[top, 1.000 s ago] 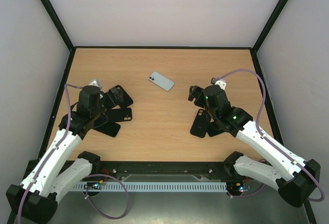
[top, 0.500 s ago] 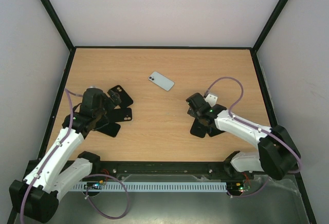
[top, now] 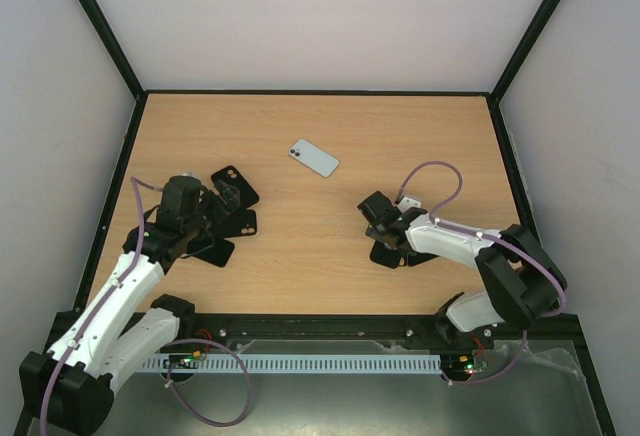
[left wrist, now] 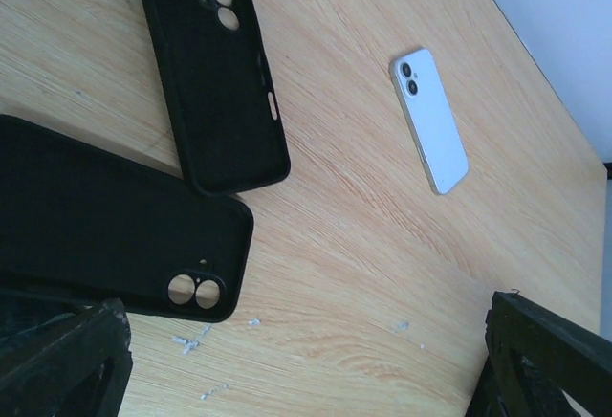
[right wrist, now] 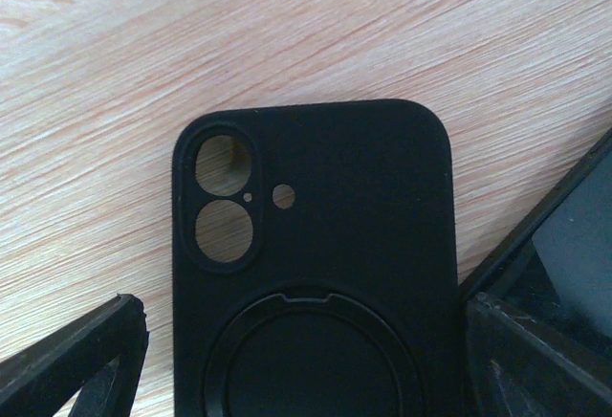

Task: Put the phone into the phone case

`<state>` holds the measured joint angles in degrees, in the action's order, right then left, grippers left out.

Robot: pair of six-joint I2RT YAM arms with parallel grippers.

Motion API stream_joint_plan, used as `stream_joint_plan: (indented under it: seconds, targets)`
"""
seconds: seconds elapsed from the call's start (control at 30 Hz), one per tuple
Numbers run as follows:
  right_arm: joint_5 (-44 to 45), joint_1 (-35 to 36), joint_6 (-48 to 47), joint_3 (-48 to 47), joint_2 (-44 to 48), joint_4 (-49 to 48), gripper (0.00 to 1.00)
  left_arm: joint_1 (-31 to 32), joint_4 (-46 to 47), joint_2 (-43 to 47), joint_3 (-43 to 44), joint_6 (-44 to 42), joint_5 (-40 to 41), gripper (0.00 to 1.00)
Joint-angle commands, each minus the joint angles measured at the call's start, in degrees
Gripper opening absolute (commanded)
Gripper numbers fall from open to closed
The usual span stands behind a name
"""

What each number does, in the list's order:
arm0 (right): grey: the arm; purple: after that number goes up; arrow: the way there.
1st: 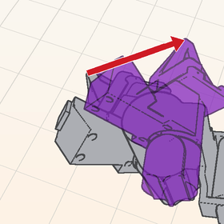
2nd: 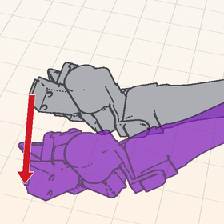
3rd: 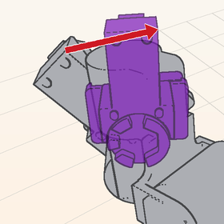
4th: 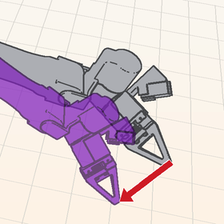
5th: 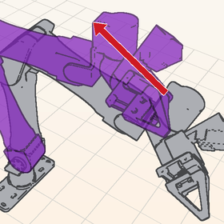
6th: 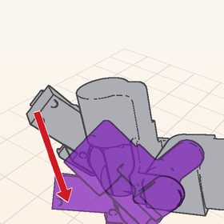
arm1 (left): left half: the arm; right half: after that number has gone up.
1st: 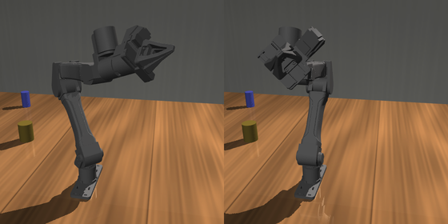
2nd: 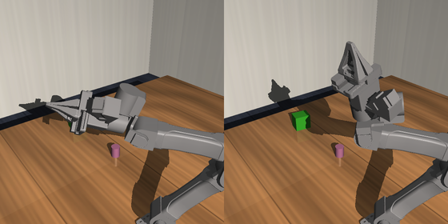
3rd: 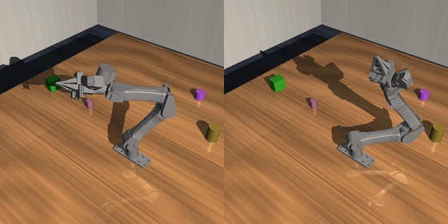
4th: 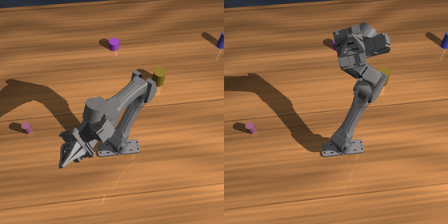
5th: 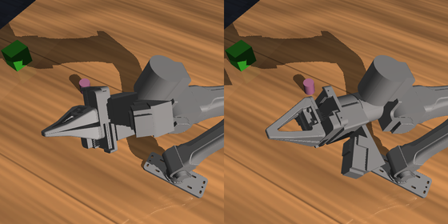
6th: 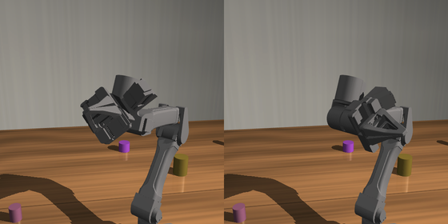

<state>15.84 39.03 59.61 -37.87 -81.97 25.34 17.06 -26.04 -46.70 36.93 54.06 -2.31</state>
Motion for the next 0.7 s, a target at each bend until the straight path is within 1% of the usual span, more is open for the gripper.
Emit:
stream_joint_plan:
  seconds: [0.0, 0.13, 0.3, 0.43, 0.53, 0.6, 0.67]
  targets:
    - [2.3, 0.3, 0.6, -0.3, -2.5, -1.1, 0.89, -0.3, 2.0, 0.5, -1.2, -1.3, -3.7, 1.00]
    - [2.8, 0.3, 0.2, -0.8, -5.1, -1.3, 0.88, -0.3, 2.2, 0.2, -1.2, -1.8, -4.6, 1.00]
    - [2.5, 0.3, -1.1, -0.3, -4.9, -2.6, 0.78, -0.3, 2.8, -0.3, -1.1, -4.0, -7.7, 1.00]
    - [0.8, 0.3, -4.4, -0.5, -2.6, -3.5, 0.72, -0.3, 3.3, -0.8, -0.7, -6.5, -10.6, 1.00]
    - [-3.0, 0.3, -7.5, -0.4, 0.7, -5.7, 0.68, -0.3, 3.9, -1.4, -0.3, -8.8, -13.9, 1.00]
    - [-8.7, 0.3, -10.5, 0.6, 4.0, -9.6, 0.66, -0.3, 4.7, -1.9, -0.2, -9.9, -16.9, 1.00]
    - [-15.9, 0.3, -13.0, 2.6, 7.8, -15.4, 0.66, -0.3, 5.9, -2.5, -0.2, -10.4, -20.0, 0.98]
